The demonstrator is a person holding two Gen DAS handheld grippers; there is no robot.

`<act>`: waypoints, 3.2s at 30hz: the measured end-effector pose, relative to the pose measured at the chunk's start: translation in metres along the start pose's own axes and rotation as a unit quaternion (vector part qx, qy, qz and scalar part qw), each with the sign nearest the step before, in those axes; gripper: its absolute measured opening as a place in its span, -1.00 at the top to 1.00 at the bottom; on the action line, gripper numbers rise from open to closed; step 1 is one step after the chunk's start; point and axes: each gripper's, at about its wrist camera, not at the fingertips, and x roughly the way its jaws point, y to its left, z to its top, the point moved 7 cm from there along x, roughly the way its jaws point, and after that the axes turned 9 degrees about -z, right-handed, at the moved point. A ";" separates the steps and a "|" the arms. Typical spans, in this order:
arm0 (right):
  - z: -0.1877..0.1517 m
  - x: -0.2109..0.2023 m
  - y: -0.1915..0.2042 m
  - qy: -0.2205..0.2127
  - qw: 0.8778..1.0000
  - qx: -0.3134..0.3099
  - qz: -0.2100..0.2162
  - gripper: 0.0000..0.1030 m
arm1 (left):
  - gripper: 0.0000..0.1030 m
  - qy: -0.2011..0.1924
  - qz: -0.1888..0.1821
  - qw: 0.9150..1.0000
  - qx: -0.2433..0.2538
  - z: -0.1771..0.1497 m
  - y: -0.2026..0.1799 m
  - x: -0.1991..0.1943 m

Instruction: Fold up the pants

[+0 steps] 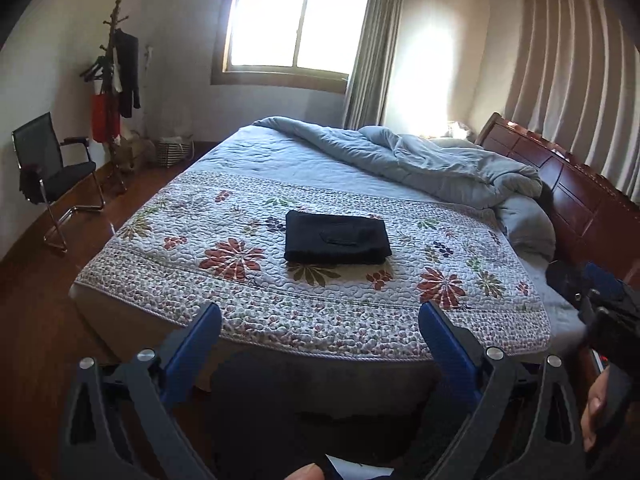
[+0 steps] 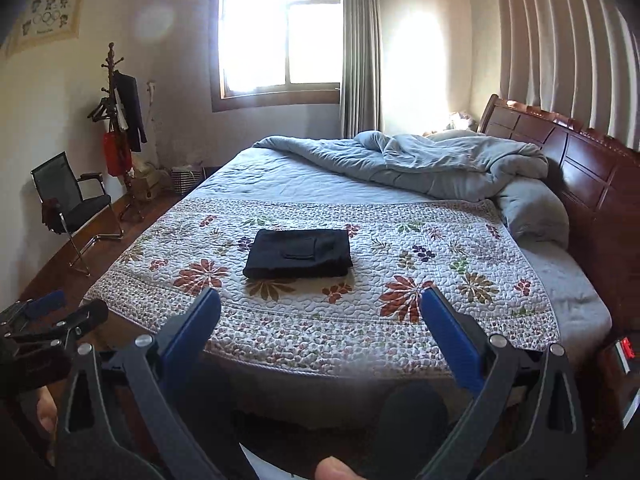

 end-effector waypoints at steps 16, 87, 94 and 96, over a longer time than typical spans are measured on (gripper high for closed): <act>-0.013 0.038 0.005 0.037 0.999 0.000 0.014 -0.94 | -0.93 0.012 0.007 1.000 0.001 0.006 -0.005 0.033; -0.004 0.093 0.020 0.063 0.997 -0.013 0.031 -0.94 | -0.92 0.034 0.044 0.998 0.013 0.023 0.016 0.080; -0.005 0.093 0.017 0.064 0.997 -0.010 0.030 -0.94 | -0.92 0.035 0.047 0.998 0.014 0.023 0.016 0.081; -0.006 0.093 0.017 0.064 0.997 -0.010 0.030 -0.94 | -0.92 0.035 0.047 0.998 0.014 0.023 0.016 0.081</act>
